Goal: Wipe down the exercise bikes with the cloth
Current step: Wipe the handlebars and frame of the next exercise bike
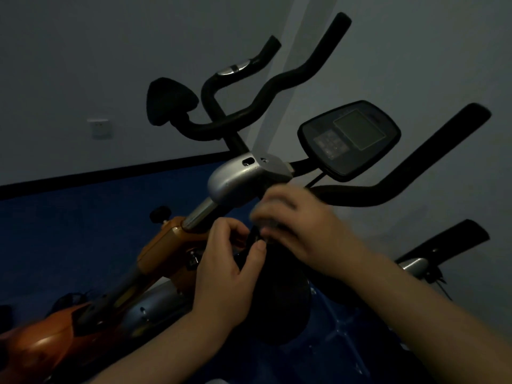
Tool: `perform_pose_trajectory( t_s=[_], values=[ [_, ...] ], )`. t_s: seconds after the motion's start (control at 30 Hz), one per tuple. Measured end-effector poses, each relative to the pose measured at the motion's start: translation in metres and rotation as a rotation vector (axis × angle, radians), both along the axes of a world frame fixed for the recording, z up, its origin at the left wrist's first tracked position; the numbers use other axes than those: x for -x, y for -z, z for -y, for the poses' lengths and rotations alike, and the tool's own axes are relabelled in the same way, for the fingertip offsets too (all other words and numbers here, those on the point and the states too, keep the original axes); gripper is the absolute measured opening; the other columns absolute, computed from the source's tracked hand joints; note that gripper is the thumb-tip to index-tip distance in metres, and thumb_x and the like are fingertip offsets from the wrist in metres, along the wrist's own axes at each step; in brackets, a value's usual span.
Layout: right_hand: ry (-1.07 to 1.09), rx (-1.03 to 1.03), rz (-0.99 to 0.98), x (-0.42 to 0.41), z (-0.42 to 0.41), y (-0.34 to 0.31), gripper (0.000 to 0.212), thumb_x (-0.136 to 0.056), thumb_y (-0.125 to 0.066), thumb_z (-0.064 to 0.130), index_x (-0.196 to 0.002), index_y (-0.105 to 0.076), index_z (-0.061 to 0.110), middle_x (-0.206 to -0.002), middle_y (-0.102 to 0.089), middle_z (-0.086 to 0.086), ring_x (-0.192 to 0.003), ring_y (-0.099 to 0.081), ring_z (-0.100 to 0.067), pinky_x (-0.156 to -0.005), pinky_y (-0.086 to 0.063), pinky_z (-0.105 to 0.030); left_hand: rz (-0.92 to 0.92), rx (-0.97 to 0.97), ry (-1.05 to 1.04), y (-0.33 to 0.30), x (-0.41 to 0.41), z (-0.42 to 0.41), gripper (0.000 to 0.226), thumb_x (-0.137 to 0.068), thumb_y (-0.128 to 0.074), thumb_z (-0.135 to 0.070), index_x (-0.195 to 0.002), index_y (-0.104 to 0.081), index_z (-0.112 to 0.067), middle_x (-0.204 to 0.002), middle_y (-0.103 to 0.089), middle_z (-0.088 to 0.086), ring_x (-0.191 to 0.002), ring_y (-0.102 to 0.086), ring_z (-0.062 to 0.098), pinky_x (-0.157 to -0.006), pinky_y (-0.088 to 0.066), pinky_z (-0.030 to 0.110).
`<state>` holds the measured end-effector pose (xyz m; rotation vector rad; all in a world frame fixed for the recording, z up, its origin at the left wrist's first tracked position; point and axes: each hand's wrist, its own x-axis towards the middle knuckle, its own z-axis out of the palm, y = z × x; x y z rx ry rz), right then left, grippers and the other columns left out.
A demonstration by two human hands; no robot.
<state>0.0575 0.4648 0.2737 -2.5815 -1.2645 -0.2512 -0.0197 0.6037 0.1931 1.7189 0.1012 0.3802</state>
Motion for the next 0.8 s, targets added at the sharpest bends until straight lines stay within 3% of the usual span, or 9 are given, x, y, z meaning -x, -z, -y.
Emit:
perform_pose_trajectory(
  t_s=[0.1, 0.2, 0.27, 0.37, 0.53, 0.67, 0.73, 0.8],
  values=[
    [-0.151, 0.11, 0.029, -0.004, 0.008, 0.002, 0.027, -0.089, -0.058, 0.02, -0.114, -0.063, 0.014, -0.115, -0.058, -0.009, -0.095, -0.056, -0.025, -0.076, -0.051, -0.038, -0.003, 0.008, 0.0, 0.0, 0.0, -0.001, 0.027, -0.075, -0.048, -0.053, -0.09, -0.044, -0.031, -0.088, -0.051, -0.01, -0.085, -0.053, 0.009, -0.071, -0.043, 0.026],
    [-0.064, 0.1, 0.138, -0.028, 0.023, -0.015, 0.026, -0.089, -0.059, 0.018, -0.114, -0.064, 0.013, -0.113, -0.06, -0.01, -0.096, -0.059, -0.025, -0.074, -0.053, -0.042, -0.006, -0.001, 0.012, 0.0, 0.0, -0.001, 0.026, -0.075, -0.048, -0.053, -0.089, -0.043, -0.031, -0.085, -0.049, -0.013, -0.082, -0.052, 0.009, -0.069, -0.042, 0.024],
    [-0.012, 0.02, 0.065, -0.025, 0.02, -0.016, 0.025, -0.087, -0.061, 0.016, -0.112, -0.065, 0.013, -0.113, -0.06, -0.006, -0.102, -0.058, -0.022, -0.083, -0.051, -0.041, -0.01, 0.014, 0.009, 0.001, 0.0, 0.0, 0.026, -0.075, -0.049, -0.053, -0.089, -0.043, -0.032, -0.085, -0.049, -0.014, -0.082, -0.052, 0.008, -0.069, -0.04, 0.02],
    [-0.156, 0.071, -0.097, -0.005, 0.007, 0.004, 0.028, -0.087, -0.062, 0.014, -0.114, -0.065, 0.014, -0.117, -0.059, -0.005, -0.103, -0.058, -0.021, -0.086, -0.049, -0.039, 0.003, 0.027, 0.004, 0.001, 0.0, -0.001, 0.026, -0.075, -0.049, -0.051, -0.088, -0.042, -0.03, -0.084, -0.048, -0.012, -0.079, -0.05, 0.008, -0.066, -0.038, 0.014],
    [0.001, 0.026, 0.006, -0.029, 0.023, -0.02, 0.028, -0.085, -0.063, 0.015, -0.113, -0.067, 0.017, -0.112, -0.062, -0.003, -0.1, -0.059, -0.021, -0.083, -0.051, -0.041, 0.017, 0.029, 0.029, -0.001, 0.0, -0.001, 0.026, -0.074, -0.052, -0.049, -0.087, -0.041, -0.029, -0.082, -0.046, -0.01, -0.077, -0.048, 0.01, -0.066, -0.038, 0.015],
    [-0.159, 0.083, -0.113, -0.004, -0.004, -0.001, 0.027, -0.082, -0.066, 0.008, -0.109, -0.069, 0.015, -0.111, -0.063, -0.004, -0.096, -0.059, -0.022, -0.081, -0.051, -0.04, 0.015, 0.048, 0.031, -0.001, 0.001, -0.002, 0.029, -0.071, -0.054, -0.047, -0.088, -0.039, -0.029, -0.085, -0.045, -0.014, -0.08, -0.047, 0.007, -0.068, -0.037, 0.011],
    [-0.089, 0.082, -0.057, -0.011, 0.014, -0.009, 0.029, -0.083, -0.063, 0.008, -0.111, -0.068, 0.016, -0.114, -0.062, -0.004, -0.097, -0.059, -0.021, -0.081, -0.051, -0.038, 0.011, 0.002, 0.068, -0.001, 0.0, -0.005, 0.029, -0.07, -0.054, -0.048, -0.09, -0.04, -0.03, -0.087, -0.045, -0.013, -0.083, -0.048, 0.007, -0.069, -0.037, 0.012],
    [0.114, -0.033, 0.047, -0.02, 0.039, -0.02, 0.027, -0.086, -0.06, 0.012, -0.111, -0.068, 0.016, -0.113, -0.063, -0.004, -0.101, -0.059, -0.02, -0.085, -0.05, -0.039, 0.009, -0.008, 0.117, -0.006, -0.003, -0.01, 0.031, -0.07, -0.054, -0.049, -0.093, -0.044, -0.031, -0.09, -0.047, -0.014, -0.088, -0.05, 0.008, -0.074, -0.039, 0.017]
  ],
)
